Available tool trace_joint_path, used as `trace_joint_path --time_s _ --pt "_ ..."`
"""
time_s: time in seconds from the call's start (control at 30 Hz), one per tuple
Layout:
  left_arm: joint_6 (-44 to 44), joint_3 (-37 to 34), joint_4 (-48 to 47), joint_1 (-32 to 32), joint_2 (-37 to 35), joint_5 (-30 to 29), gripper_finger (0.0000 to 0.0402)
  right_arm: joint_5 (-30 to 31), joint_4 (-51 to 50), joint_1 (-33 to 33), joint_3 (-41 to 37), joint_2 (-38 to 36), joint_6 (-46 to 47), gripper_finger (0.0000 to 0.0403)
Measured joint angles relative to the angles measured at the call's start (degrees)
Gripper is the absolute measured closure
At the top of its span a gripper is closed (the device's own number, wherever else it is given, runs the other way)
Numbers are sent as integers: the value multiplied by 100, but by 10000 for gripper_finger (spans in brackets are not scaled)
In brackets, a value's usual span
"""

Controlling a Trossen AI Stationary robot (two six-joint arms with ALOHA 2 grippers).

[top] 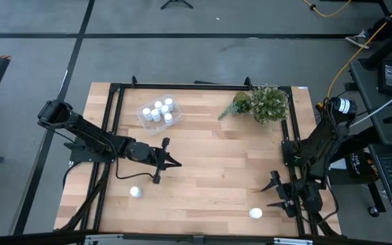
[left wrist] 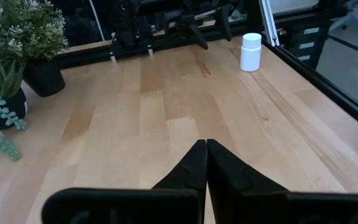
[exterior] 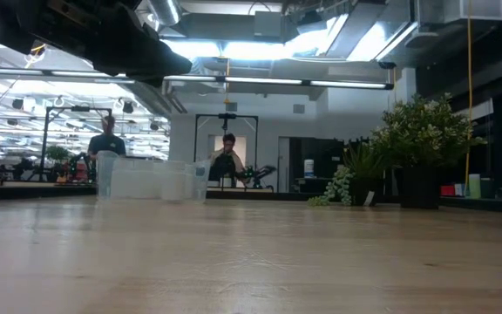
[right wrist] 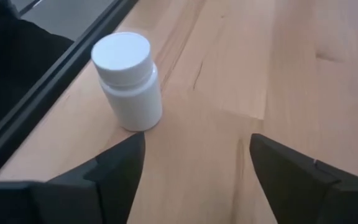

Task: Pick and place pill bottles into a basket
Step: Put the white medicine bottle into the transparent bin

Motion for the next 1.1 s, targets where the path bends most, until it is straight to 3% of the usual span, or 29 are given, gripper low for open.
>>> trace_joint_path --time_s 0.37,0.63,1.1 --pt "-18 0 0 1 0 -2 400 -36 929 -59 0 825 -205 109" --pt "-19 0 0 1 0 -2 400 -660 2192 -347 2 1721 -374 109" --pt "-304 0 0 1 0 -2 399 -848 3353 -673 194 2673 -927 109"
